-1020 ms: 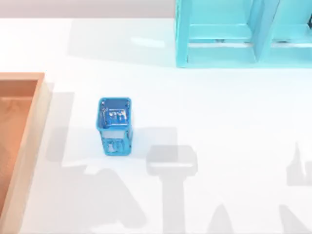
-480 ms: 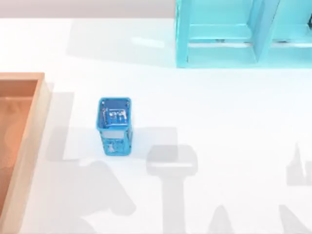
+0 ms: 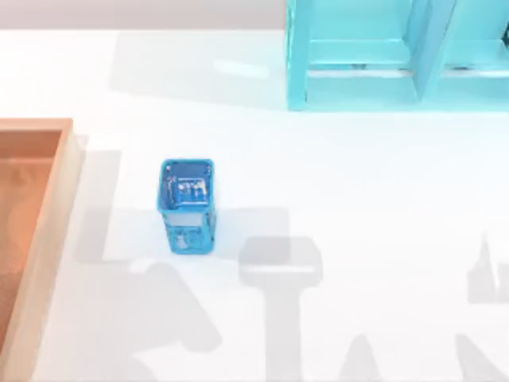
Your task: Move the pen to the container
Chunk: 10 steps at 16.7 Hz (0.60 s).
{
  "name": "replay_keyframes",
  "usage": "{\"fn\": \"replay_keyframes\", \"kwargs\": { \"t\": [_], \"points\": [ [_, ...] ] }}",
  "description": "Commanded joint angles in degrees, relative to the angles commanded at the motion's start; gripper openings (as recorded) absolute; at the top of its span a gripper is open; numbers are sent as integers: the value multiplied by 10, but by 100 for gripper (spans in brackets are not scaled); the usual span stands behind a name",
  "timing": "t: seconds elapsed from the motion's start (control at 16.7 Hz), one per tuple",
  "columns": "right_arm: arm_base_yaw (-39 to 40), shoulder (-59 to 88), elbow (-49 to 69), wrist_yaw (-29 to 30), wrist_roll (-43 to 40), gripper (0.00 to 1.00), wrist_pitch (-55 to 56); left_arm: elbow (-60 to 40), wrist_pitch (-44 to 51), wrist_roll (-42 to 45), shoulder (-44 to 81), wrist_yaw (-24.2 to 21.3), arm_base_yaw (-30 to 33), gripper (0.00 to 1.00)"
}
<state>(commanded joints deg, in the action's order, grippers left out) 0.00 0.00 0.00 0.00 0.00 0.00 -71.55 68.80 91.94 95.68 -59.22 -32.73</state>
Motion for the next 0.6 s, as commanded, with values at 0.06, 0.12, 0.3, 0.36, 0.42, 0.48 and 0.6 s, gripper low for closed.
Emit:
{"fn": "replay_keyframes", "kwargs": {
  "t": [0.06, 0.12, 0.3, 0.36, 0.42, 0.48, 0.6],
  "points": [
    [0, 0, 0, 0, 0, 100, 0, 0, 0, 0, 0, 0, 0, 45],
    [0, 0, 0, 0, 0, 100, 0, 0, 0, 0, 0, 0, 0, 53],
    [0, 0, 0, 0, 0, 100, 0, 0, 0, 0, 0, 0, 0, 75],
    [0, 0, 0, 0, 0, 100, 0, 0, 0, 0, 0, 0, 0, 83],
    [0, 0, 0, 0, 0, 100, 0, 0, 0, 0, 0, 0, 0, 90],
    [0, 0, 0, 0, 0, 100, 0, 0, 0, 0, 0, 0, 0, 98],
    [0, 0, 0, 0, 0, 100, 0, 0, 0, 0, 0, 0, 0, 100]
  ]
}}
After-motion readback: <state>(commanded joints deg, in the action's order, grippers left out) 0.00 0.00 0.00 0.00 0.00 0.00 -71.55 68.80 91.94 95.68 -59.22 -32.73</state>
